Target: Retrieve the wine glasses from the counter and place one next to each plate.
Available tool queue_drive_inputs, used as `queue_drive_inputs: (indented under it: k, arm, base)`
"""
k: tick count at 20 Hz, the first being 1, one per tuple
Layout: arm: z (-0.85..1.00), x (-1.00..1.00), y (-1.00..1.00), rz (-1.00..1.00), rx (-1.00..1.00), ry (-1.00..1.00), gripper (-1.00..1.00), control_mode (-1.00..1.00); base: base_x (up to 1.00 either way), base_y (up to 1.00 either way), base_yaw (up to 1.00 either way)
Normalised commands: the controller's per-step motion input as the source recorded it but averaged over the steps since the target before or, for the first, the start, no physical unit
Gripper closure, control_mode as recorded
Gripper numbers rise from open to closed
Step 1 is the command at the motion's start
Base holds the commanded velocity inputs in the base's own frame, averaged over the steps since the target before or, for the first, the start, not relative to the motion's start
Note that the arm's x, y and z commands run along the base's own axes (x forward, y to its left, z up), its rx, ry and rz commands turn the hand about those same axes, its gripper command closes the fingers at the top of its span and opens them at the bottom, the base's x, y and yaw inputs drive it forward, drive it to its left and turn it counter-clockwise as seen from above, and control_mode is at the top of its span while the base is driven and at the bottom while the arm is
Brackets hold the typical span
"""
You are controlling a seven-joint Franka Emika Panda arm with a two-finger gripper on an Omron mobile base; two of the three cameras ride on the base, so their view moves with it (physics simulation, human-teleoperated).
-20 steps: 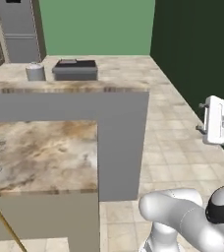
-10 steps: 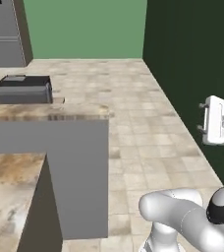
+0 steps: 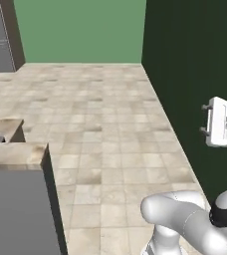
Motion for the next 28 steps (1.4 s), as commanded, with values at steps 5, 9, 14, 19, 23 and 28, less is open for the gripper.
queue_drive_inputs:
  k: [5,9,14,19,23,28]
  arm:
    - [0.0,0.0,0.0,0.0,0.0,0.0,-1.0,1.0]
    - [0.0,0.0,0.0,0.0,0.0,0.0,-1.0,1.0]
    - [0.0,0.0,0.0,0.0,0.0,0.0,-1.0,1.0]
    - [0.0,0.0,0.0,0.0,0.0,0.0,-1.0,1.0]
    - [0.0,0.0,0.0,0.0,0.0,0.0,-1.0,1.0]
    - [0.0,0.0,0.0,0.0,0.0,0.0,-1.0,1.0]
  base:
    - [1.0,-0.9,0.19]
    - [1.0,-0.15,0.25]
    - [1.0,0.0,0.35]
    - [1.0,-0.01,0.41]
    - [1.0,-0.04,0.5]
    - [1.0,-0.04,0.49]
